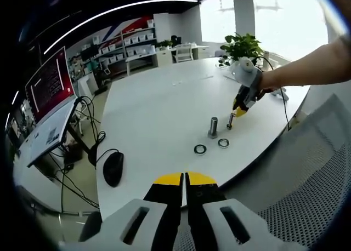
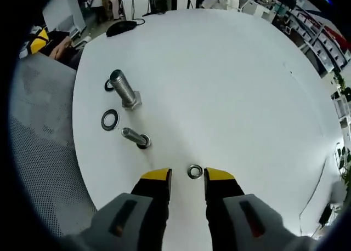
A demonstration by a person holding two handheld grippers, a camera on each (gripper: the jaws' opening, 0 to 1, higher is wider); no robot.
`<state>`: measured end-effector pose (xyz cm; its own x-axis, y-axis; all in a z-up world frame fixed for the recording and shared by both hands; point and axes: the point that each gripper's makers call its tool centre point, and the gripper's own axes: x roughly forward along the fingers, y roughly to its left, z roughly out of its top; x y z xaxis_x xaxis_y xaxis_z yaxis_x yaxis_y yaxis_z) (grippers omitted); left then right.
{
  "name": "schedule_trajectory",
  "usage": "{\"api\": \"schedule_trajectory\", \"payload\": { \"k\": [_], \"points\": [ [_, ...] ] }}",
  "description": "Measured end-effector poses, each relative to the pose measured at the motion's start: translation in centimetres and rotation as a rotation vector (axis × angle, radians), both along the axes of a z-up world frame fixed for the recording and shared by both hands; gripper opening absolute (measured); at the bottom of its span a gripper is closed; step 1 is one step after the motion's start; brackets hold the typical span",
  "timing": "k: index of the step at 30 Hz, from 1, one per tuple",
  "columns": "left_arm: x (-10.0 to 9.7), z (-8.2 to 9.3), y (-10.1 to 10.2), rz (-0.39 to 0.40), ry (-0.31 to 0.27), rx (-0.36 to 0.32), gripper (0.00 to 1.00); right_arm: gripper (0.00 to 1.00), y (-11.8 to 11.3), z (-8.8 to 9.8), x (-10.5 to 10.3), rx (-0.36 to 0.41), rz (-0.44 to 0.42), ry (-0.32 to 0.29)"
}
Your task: Place the washer onto the threaded stud by aligning its center hole with the stud, sliding it down to the base, and recovering from edge contact or off-axis alignment until the washer reaches the visible bottom stop.
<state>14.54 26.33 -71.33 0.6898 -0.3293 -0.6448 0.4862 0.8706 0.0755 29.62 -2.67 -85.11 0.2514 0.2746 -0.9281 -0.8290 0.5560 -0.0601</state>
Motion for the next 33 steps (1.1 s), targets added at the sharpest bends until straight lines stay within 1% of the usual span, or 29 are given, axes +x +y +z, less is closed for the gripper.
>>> {"api": "schedule_trajectory", "payload": {
  "k": [2,6,14,17,18,20,24,33],
  "points": [
    [0.0,0.0,0.0,0.0,-0.002,0.0,0.0,0.27,-0.3,-0.1,0.1,0.009,-0.023,0.004],
    [0.0,0.0,0.0,-0.002,0.0,0.0,0.0,0.27,-0.7,-0.6,0.0,0.011,-0.039,0.02],
    [-0.1,-0.1,0.0,-0.002,0.003,0.0,0.0,0.27,-0.9,-1.4,-0.1,-0.003,-0.044,0.041],
    [-0.1,-0.1,0.0,-0.005,0.007,0.002,0.0,0.26,-1.3,-1.7,-0.3,-0.03,-0.032,0.061],
    [-0.1,-0.1,0.0,-0.005,0.007,0.002,0.0,0.26,-1.0,-1.6,0.0,-0.012,-0.045,0.051],
    [-0.1,-0.1,0.0,-0.004,0.008,0.001,0.0,0.26,-1.1,-1.6,0.1,-0.021,-0.035,0.053],
    [-0.1,-0.1,0.0,-0.003,0.009,0.003,0.0,0.25,-1.0,-1.8,0.2,-0.014,-0.024,0.073],
    [-0.1,-0.2,0.0,-0.003,0.012,0.004,0.0,0.22,-0.6,-1.7,0.2,-0.033,0.027,0.073]
  ]
}}
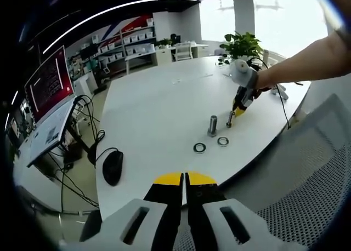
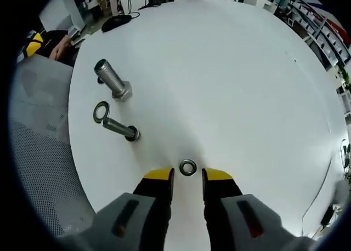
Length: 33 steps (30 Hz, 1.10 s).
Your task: Place the washer onto the threaded stud by aligning its center hole with the stud, sliding it down to the base, and recovering from edge contact or off-axis alignment until the washer reaches the visible bottom stop.
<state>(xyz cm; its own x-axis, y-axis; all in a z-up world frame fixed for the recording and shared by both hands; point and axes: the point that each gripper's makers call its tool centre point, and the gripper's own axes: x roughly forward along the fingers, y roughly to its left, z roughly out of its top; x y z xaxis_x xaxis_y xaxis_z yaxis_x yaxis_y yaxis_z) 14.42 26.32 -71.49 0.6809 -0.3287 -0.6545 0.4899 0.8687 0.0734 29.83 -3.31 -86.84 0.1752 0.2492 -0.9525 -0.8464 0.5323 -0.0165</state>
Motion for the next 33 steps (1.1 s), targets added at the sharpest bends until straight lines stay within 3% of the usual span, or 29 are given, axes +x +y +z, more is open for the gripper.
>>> {"api": "schedule_trajectory", "payload": {
  "k": [5,30,33],
  "points": [
    [0.02,0.01,0.02,0.001,0.0,-0.001,0.0,0.16,0.29,-0.1,0.12,-0.007,0.013,-0.01],
    [0.04,0.12,-0.03,0.0,-0.005,-0.004,0.0,0.14,0.34,-0.06,-0.01,-0.016,0.013,-0.039],
    [0.04,0.14,-0.03,0.001,-0.007,-0.005,0.0,0.14,0.51,-0.03,-0.02,-0.025,0.013,-0.068]
  ]
}}
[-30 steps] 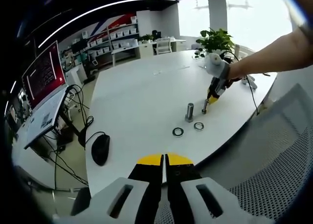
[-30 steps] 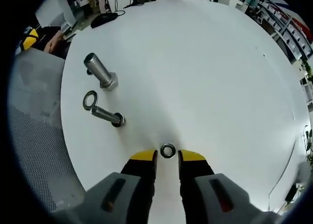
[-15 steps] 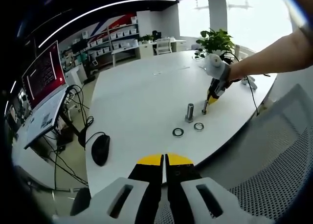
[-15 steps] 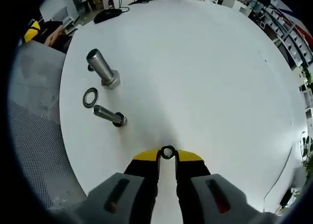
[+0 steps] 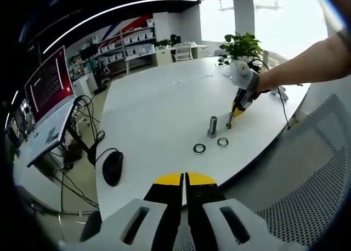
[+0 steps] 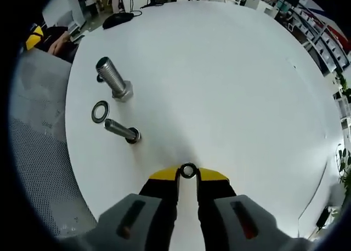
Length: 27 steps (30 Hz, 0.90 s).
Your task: Place the washer onto the threaded stud by aligning its center hole with the stud, sliding it down to the base, and recovering from edge contact or off-axis alignment until the washer reaches the visible bottom stop.
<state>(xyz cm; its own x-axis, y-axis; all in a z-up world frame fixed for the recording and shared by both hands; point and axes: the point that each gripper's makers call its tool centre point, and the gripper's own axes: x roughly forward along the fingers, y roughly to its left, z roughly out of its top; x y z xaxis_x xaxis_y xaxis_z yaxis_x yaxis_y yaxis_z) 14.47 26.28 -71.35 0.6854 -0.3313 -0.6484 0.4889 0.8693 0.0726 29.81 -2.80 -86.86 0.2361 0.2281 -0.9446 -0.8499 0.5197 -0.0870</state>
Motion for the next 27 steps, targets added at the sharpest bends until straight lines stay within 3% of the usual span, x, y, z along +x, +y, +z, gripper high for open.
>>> {"api": "schedule_trajectory", "payload": {
  "k": [4,11,15,27],
  "points": [
    [0.1,0.1,0.1,0.004,-0.004,-0.002,0.0,0.14,0.2,0.1,-0.1,-0.011,0.027,-0.052],
    [0.0,0.0,0.0,0.002,-0.003,-0.001,0.0,0.14,0.3,0.1,0.1,-0.019,0.028,-0.065],
    [0.1,0.1,0.1,0.003,-0.006,-0.001,0.0,0.14,0.5,0.2,0.4,-0.059,0.1,-0.109],
    [0.1,0.1,0.1,0.002,-0.005,-0.002,0.0,0.14,2.2,2.0,-0.7,-0.016,0.122,-0.098]
  ]
}}
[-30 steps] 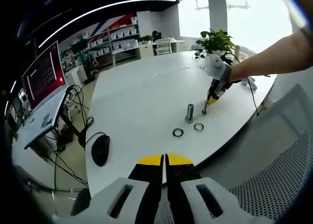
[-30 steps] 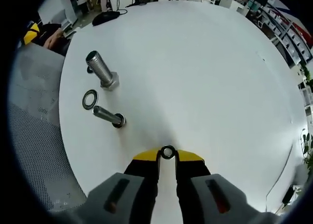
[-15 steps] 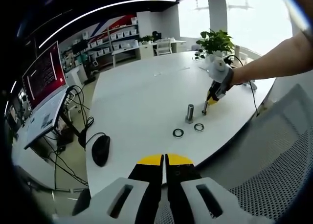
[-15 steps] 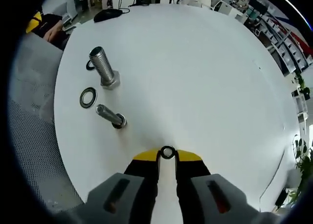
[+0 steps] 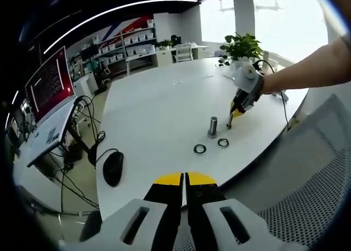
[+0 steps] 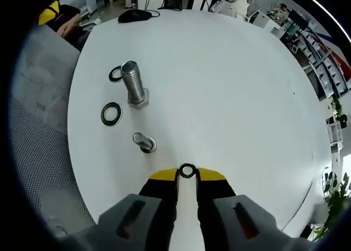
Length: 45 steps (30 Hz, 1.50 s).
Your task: Place the washer onto the threaded stud by aligning its center hole with the stud, sliding it down to the base, and recovering from edge contact or off-axis alignment until the washer reaches the visible bottom stop.
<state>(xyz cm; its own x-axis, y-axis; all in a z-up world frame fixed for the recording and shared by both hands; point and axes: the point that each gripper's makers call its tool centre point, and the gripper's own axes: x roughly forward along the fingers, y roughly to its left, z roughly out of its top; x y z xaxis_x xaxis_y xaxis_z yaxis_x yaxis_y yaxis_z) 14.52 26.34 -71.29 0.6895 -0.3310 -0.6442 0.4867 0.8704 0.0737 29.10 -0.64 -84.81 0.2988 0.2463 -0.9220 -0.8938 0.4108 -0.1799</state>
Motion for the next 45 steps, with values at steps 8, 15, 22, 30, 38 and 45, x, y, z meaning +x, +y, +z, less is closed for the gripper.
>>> {"api": "schedule_trajectory", "payload": {
  "k": [8,15,22,30,38,45],
  "points": [
    [0.0,0.1,-0.1,-0.002,-0.01,-0.004,0.0,0.14,-0.1,2.1,-1.0,0.035,-0.01,0.01],
    [0.0,0.2,-0.2,-0.006,-0.017,-0.008,0.0,0.14,0.0,3.8,-1.9,0.051,-0.011,0.008],
    [-0.1,0.2,-0.2,-0.009,-0.014,-0.005,0.0,0.14,0.9,5.8,-2.4,0.103,-0.036,-0.006],
    [-0.2,0.3,-0.3,-0.013,-0.015,-0.007,0.0,0.14,2.0,7.5,-3.4,0.152,-0.035,-0.008],
    [-0.2,0.4,-0.4,-0.018,-0.02,-0.01,0.0,0.14,3.3,7.5,-4.4,0.145,0.0,0.023],
    [-0.3,0.4,-0.3,-0.018,-0.021,-0.012,0.0,0.14,4.4,6.8,-4.2,0.113,0.031,0.035]
  ]
}}
